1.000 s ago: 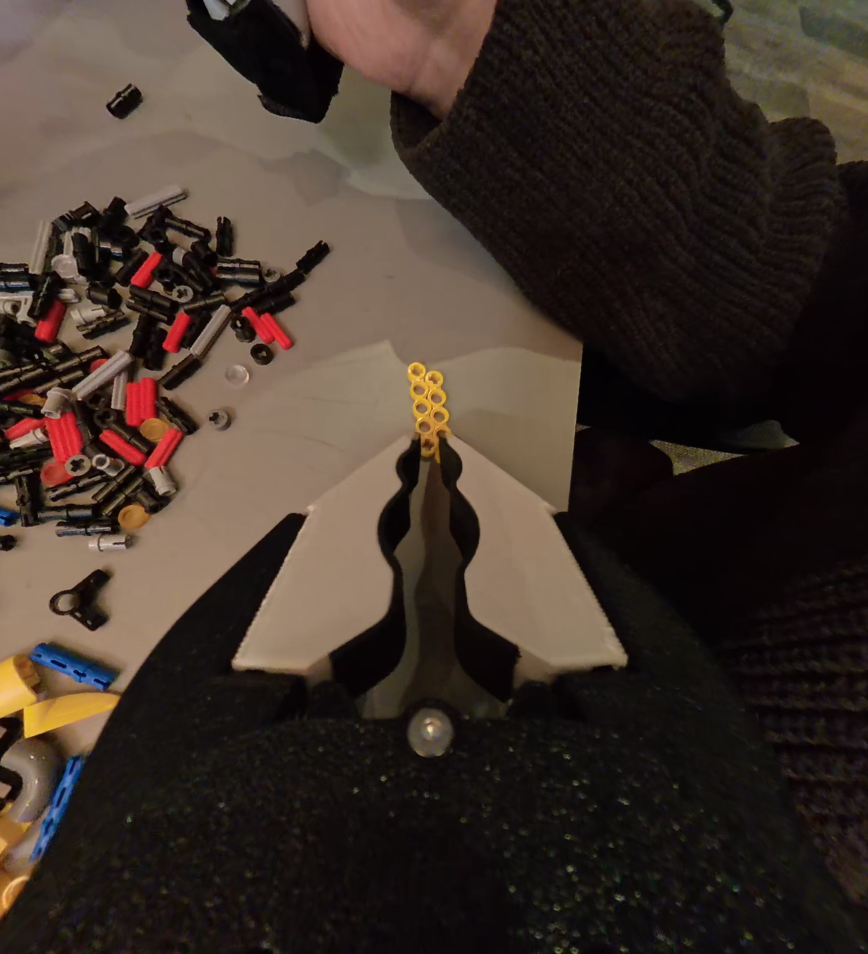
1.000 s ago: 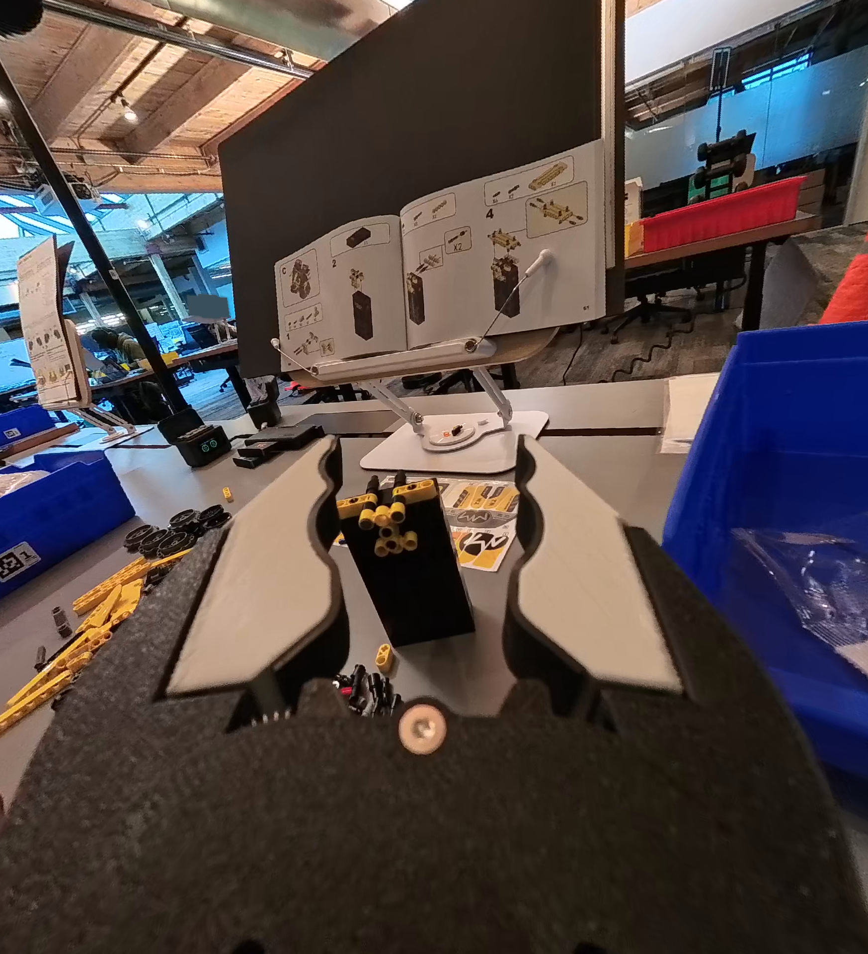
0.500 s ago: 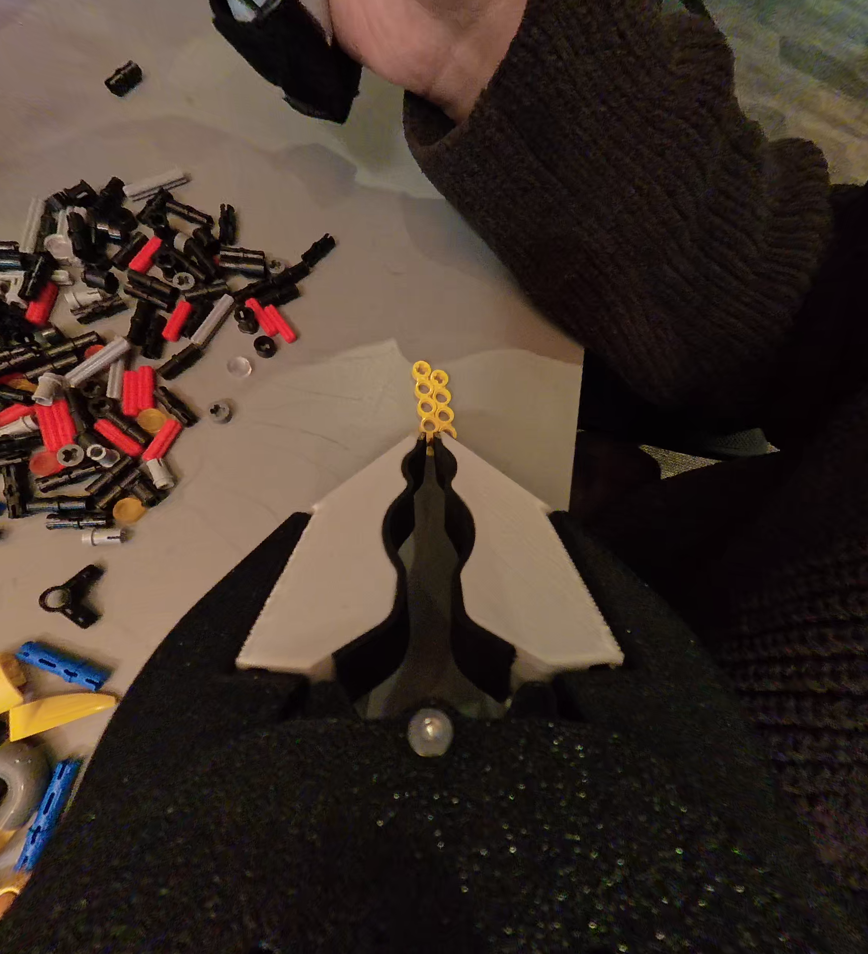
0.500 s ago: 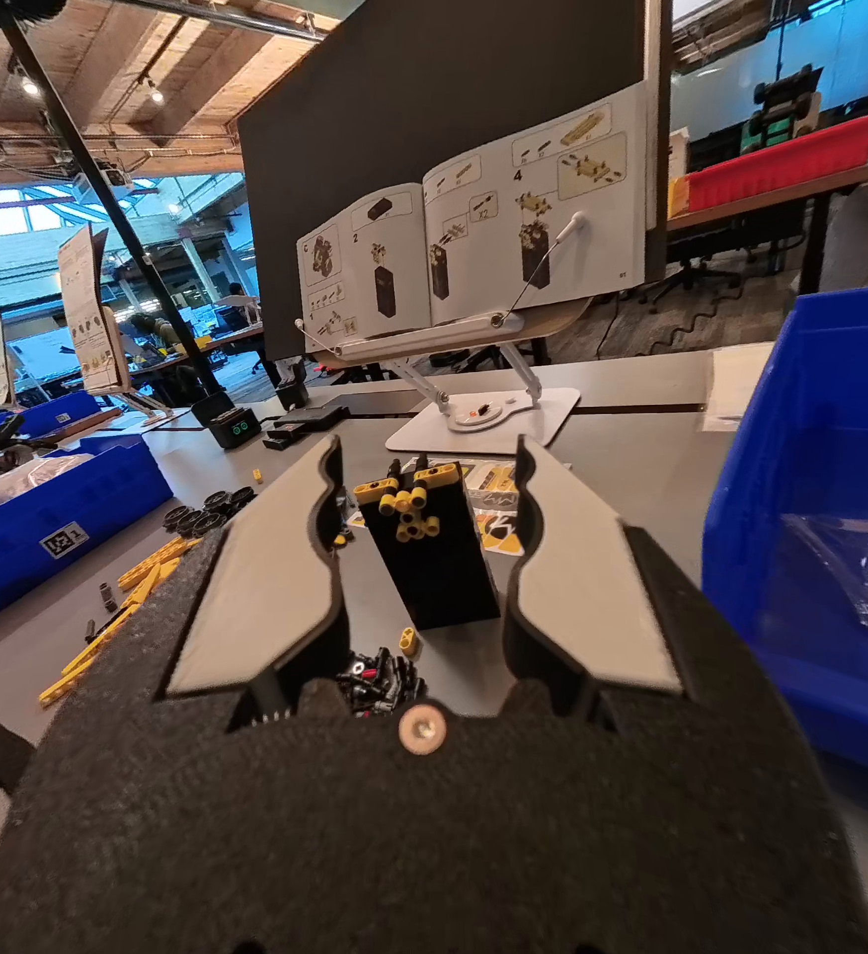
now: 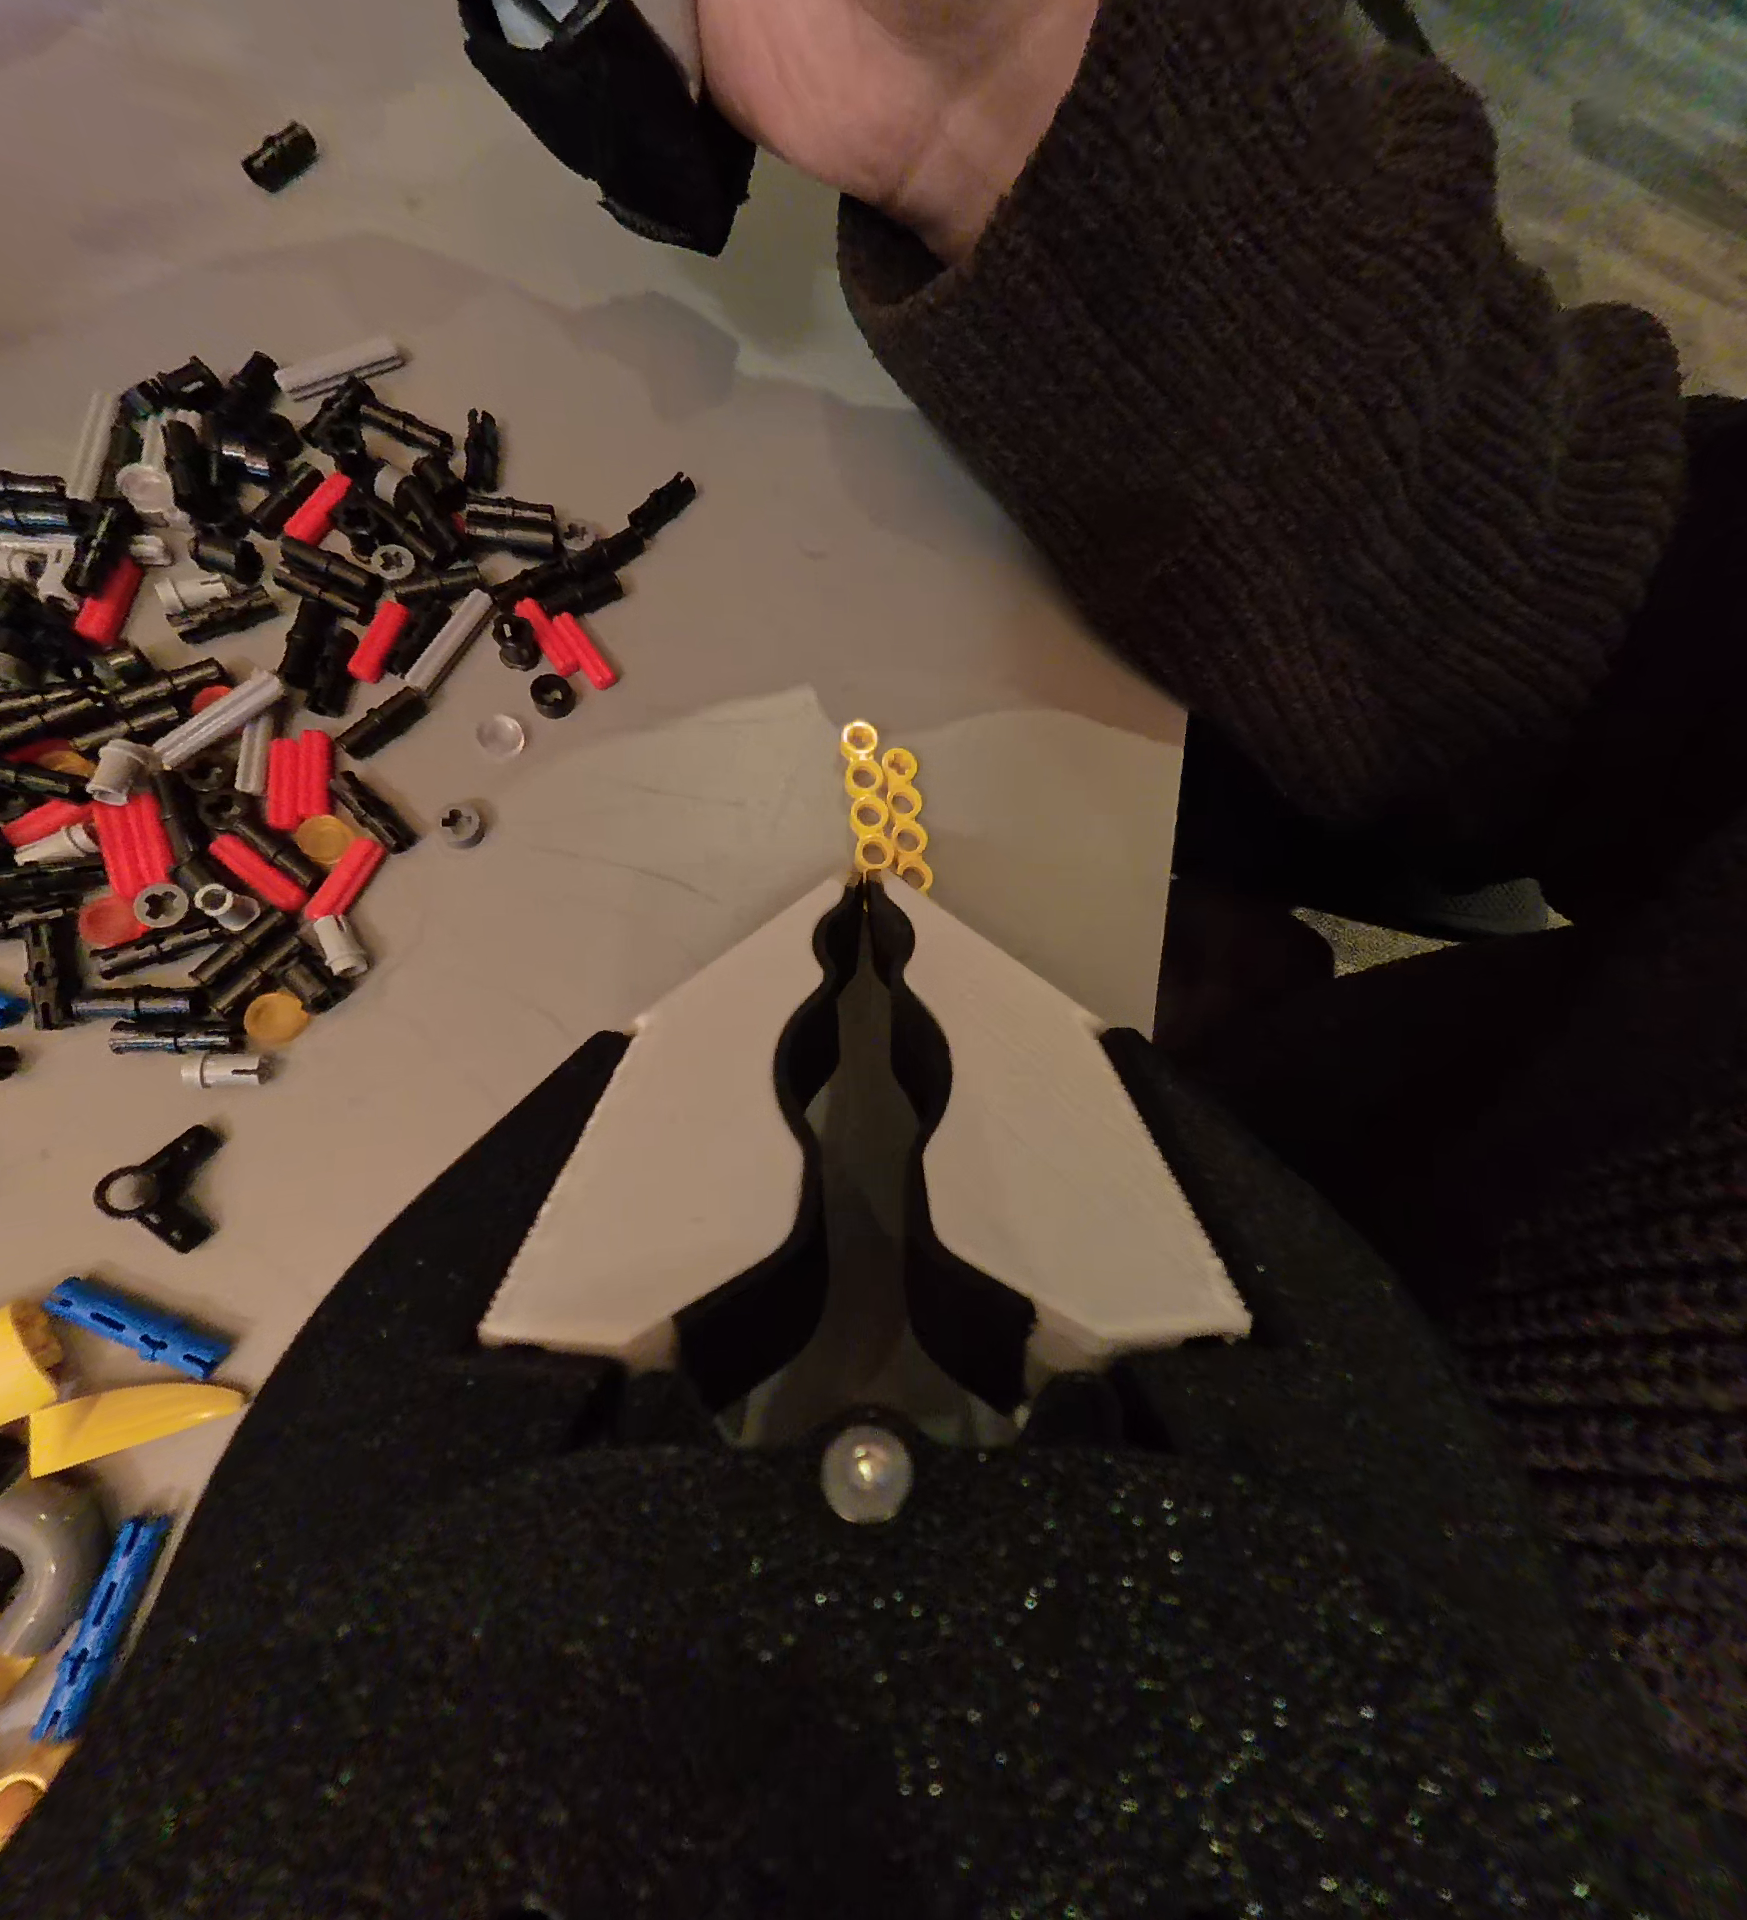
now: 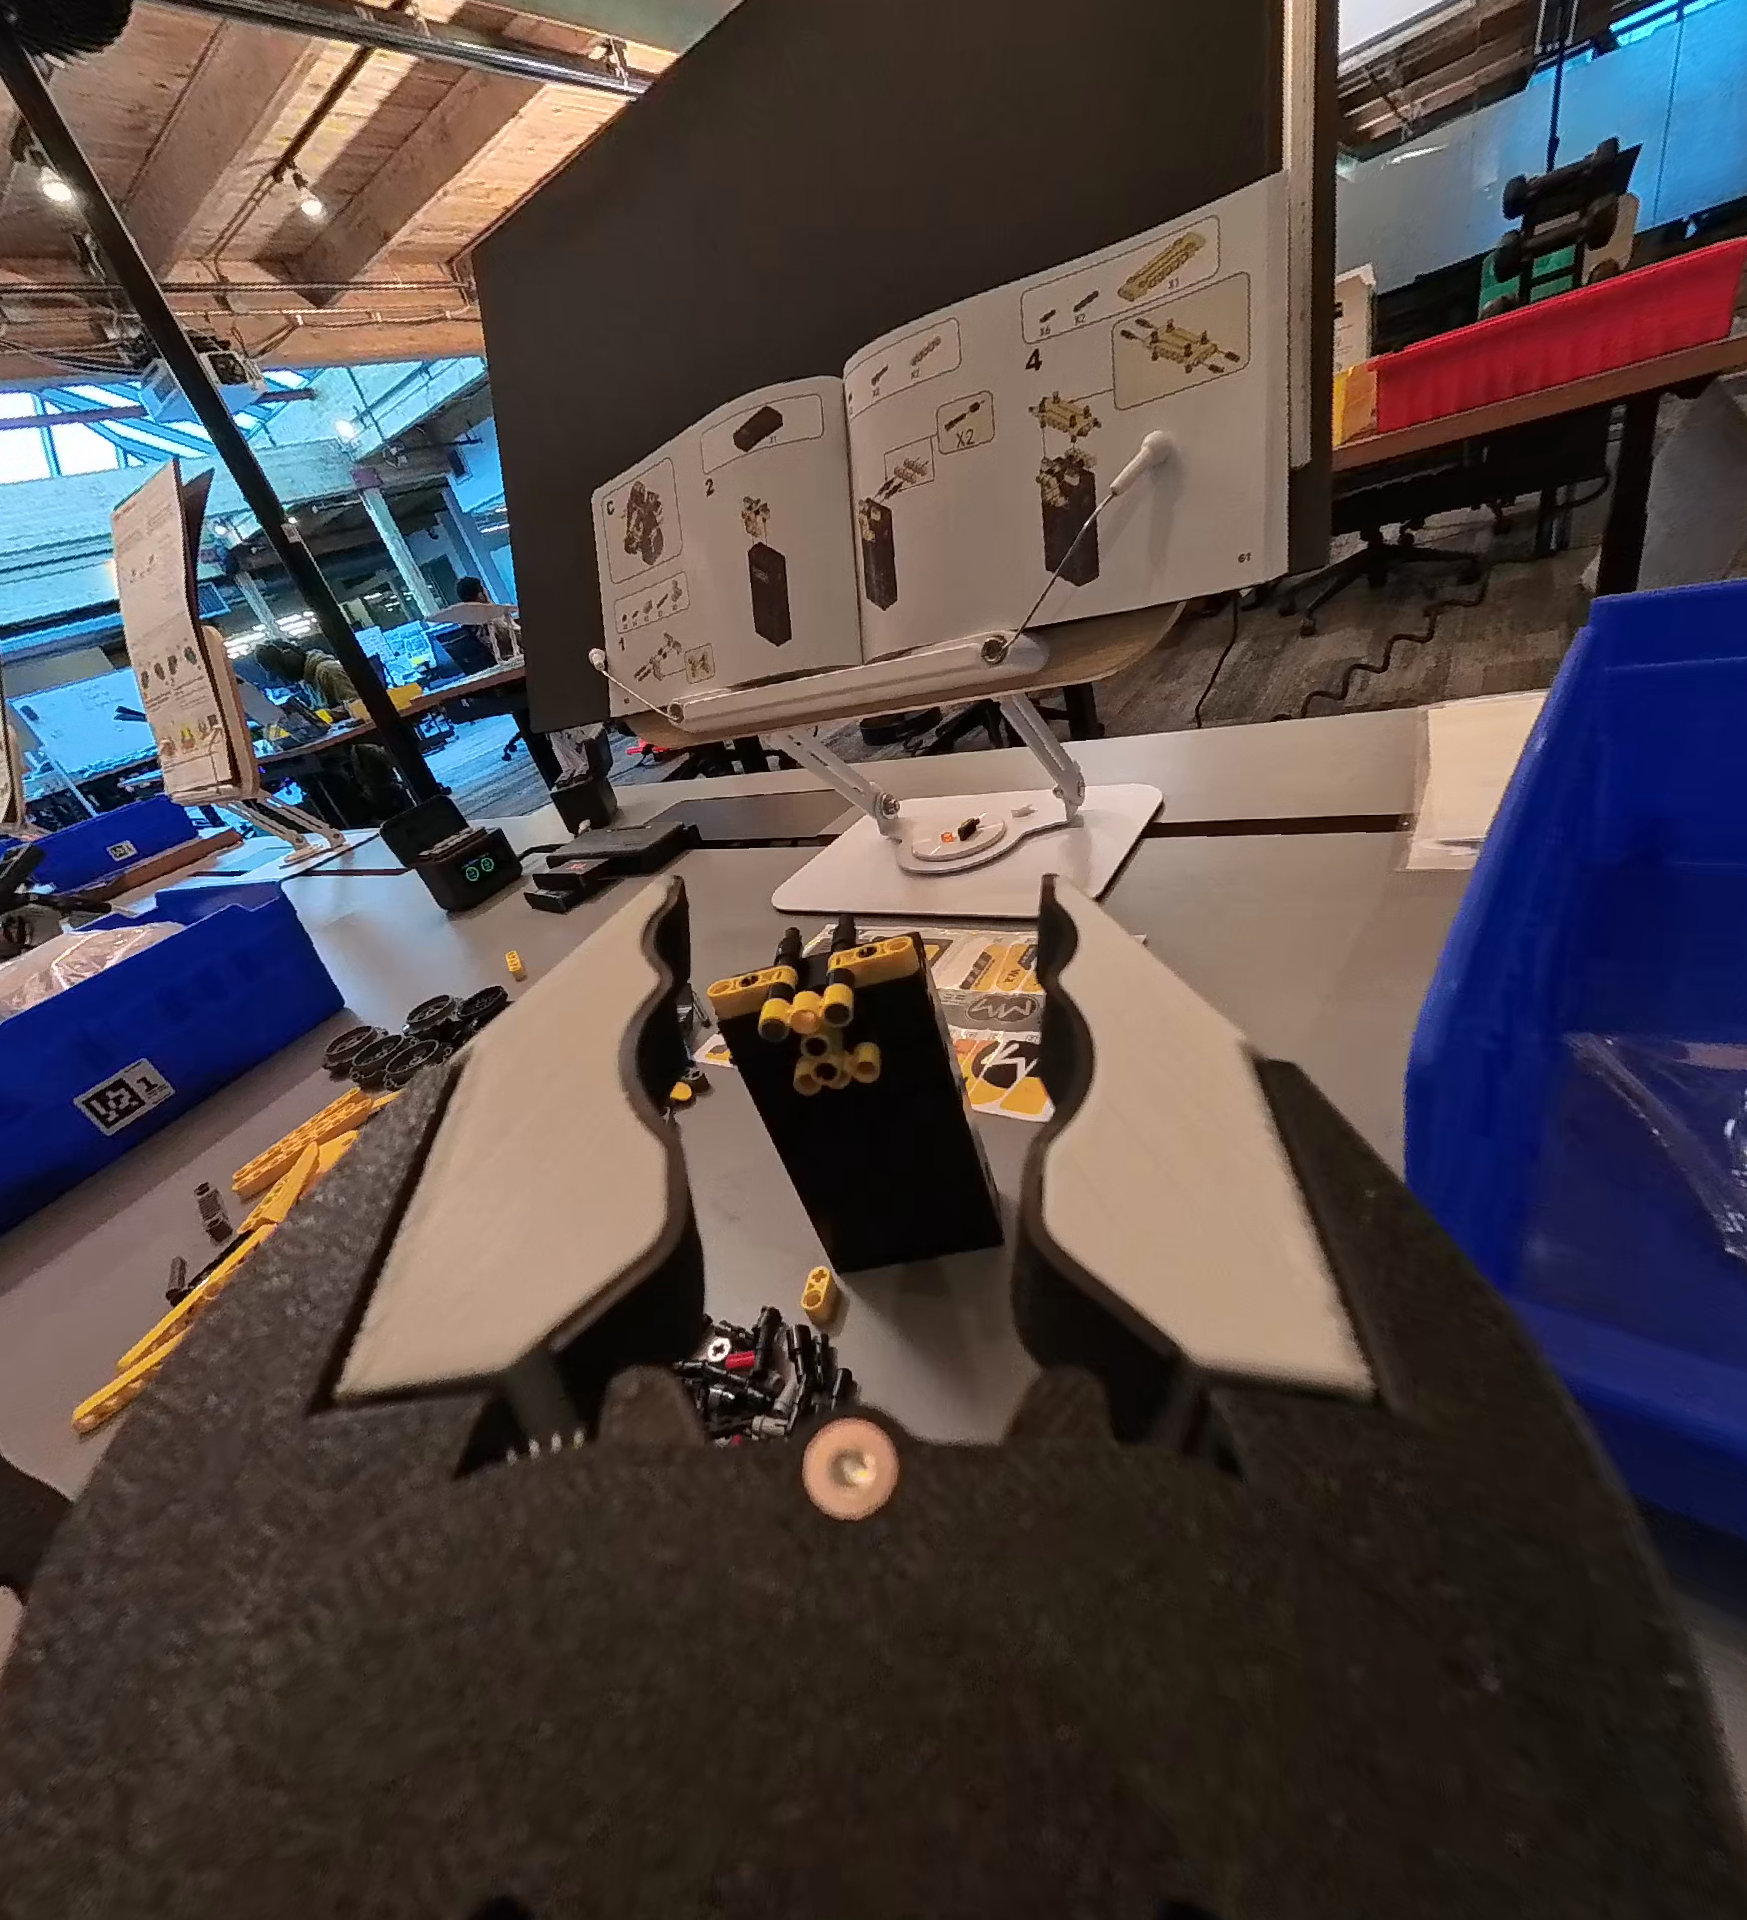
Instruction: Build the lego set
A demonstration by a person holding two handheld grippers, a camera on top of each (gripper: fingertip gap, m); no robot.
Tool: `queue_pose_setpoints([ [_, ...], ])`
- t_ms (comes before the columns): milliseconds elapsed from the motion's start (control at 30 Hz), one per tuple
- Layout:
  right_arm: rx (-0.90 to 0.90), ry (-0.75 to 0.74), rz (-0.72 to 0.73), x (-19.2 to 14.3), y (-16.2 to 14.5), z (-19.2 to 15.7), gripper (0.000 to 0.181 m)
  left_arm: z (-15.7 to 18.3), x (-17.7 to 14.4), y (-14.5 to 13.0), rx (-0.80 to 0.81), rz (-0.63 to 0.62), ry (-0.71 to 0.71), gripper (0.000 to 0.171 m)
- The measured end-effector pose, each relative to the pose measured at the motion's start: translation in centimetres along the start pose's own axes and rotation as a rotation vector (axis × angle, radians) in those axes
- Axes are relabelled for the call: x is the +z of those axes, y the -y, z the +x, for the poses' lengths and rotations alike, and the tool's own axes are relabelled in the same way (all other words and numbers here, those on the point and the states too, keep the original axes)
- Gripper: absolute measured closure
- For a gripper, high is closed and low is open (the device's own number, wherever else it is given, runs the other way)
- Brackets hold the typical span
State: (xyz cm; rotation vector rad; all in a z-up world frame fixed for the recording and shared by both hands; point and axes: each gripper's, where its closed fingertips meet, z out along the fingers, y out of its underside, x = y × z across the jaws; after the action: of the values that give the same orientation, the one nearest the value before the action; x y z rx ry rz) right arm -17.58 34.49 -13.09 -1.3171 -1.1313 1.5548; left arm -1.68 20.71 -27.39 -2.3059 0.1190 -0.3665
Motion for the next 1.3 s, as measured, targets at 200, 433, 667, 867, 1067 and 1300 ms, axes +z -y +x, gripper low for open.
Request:
queue_pose_setpoints([
  [200, 0.005, 0.0, 0.003, 0.0, 0.0, 0.0, 0.116, -0.1, -0.4, 0.5, -0.01, 0.039, 0.0, 0.171],
  [433, 0.007, -0.002, 0.003, 0.0, 0.0, 0.1, 0.116, -0.3, -0.7, 0.7, -0.021, 0.063, 0.003, 0.171],
  [667, 0.009, -0.002, 0.002, 0.0, 0.0, 0.1, 0.116, -0.6, -0.9, 1.0, -0.047, 0.087, 0.006, 0.171],
  [867, 0.01, -0.002, 0.001, 0.0, 0.0, 0.1, 0.116, -0.8, -1.0, 1.1, -0.061, 0.09, 0.007, 0.171],
  [1067, 0.01, -0.002, -0.001, 0.1, -0.1, 0.1, 0.116, -0.4, -0.9, 1.0, -0.087, 0.082, -0.055, 0.171],
  [1300, 0.022, 0.005, -0.006, 0.1, -0.2, 0.1, 0.116, -1.2, -0.9, 1.1, -0.066, 0.07, -0.02, 0.171],
])
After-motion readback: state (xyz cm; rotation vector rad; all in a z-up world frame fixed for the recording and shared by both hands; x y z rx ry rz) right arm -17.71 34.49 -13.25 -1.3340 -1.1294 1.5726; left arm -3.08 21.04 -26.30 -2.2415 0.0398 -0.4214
